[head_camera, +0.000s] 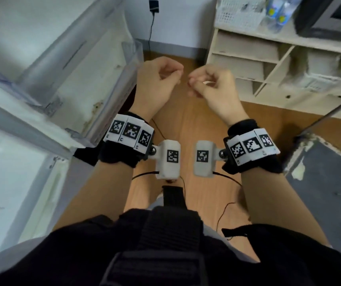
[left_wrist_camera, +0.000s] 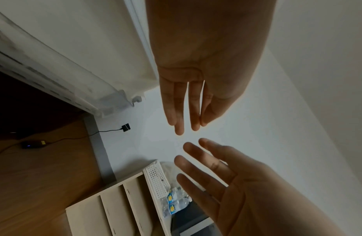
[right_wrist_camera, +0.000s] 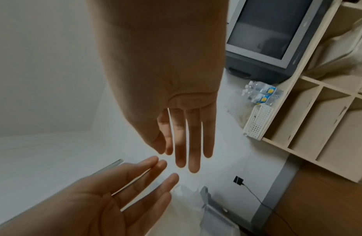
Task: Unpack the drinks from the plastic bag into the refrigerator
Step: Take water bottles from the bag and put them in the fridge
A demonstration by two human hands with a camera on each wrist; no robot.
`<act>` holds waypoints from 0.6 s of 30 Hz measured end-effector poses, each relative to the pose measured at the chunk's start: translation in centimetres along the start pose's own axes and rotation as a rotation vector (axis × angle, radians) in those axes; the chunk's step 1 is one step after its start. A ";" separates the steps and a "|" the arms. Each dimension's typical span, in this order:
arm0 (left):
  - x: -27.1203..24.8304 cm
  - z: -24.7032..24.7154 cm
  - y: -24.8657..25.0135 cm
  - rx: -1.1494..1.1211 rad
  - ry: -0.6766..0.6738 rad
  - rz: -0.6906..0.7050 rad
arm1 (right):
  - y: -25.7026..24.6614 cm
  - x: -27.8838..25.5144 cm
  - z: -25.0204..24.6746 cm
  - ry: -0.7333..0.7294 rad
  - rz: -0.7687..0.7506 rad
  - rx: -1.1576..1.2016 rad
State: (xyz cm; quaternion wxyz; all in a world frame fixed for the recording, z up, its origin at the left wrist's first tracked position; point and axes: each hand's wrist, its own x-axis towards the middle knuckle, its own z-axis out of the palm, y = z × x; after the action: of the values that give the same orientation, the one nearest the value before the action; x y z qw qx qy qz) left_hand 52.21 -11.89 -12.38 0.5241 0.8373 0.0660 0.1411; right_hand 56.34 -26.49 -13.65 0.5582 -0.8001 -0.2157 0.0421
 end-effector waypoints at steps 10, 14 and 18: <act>14.2 4.2 -2.0 0.053 -0.095 0.018 | 4.3 11.2 -3.3 0.079 0.146 0.041; 19.7 5.8 -2.6 0.047 -0.096 0.011 | 5.8 16.3 -4.2 0.086 0.173 0.037; 25.2 7.9 -3.4 0.051 -0.118 0.002 | 7.7 21.9 -5.9 0.079 0.178 0.030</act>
State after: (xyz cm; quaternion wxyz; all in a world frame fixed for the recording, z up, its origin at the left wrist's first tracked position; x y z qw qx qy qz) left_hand 78.72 -10.70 -14.43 0.5055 0.8573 0.0379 0.0901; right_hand 80.29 -25.28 -14.68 0.5721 -0.8087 -0.1212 0.0632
